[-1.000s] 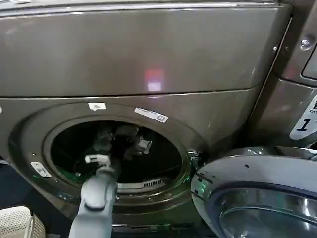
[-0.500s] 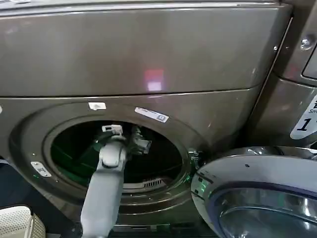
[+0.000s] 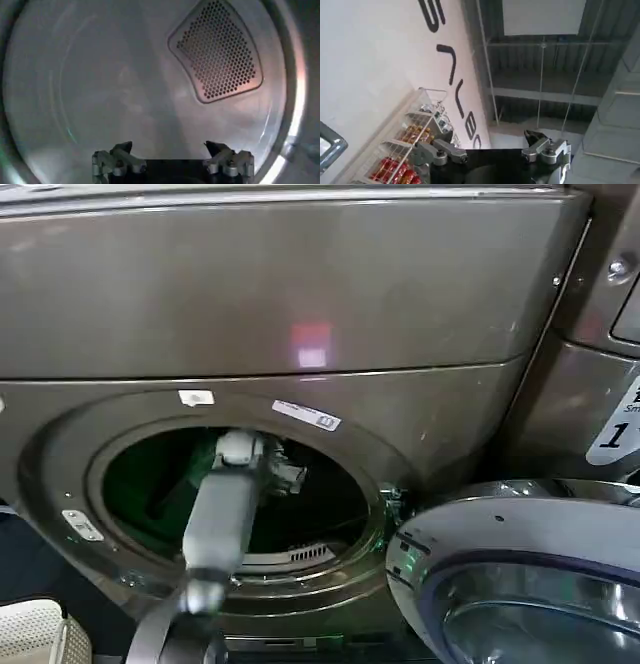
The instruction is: Grasp the clothes from the dryer.
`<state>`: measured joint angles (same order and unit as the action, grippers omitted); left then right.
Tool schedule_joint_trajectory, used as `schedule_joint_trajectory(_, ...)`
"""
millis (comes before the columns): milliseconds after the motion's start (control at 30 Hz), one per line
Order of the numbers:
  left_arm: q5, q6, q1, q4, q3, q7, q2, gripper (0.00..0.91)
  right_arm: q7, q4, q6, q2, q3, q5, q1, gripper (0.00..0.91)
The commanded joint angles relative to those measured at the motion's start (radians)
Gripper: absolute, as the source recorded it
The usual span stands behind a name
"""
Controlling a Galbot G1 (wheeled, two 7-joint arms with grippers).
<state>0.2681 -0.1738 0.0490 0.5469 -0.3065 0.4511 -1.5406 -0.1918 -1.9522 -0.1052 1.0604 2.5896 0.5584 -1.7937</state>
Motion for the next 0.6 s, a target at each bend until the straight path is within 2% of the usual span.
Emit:
schedule_joint_trajectory(33,0.162,0.025,-0.121,-0.17,0.219,0.334,0.031,0.907,0.001,-0.005,0.0,-0.001,-0.01,-0.001,0.006,0.907)
schedule_joint_trajectory(167,0.222,0.066,-0.128,-0.193,0.411,0.422,0.068,0.907,0.001,-0.003,0.002,0.002,-0.015,-0.002,0.01,0.907)
schedule_joint_trajectory(600,0.41,0.068,-0.243,-0.317,0.635,0.533,0.059,0.907,-0.003,-0.008,-0.001,0.005,-0.027,-0.006,0.02,0.907)
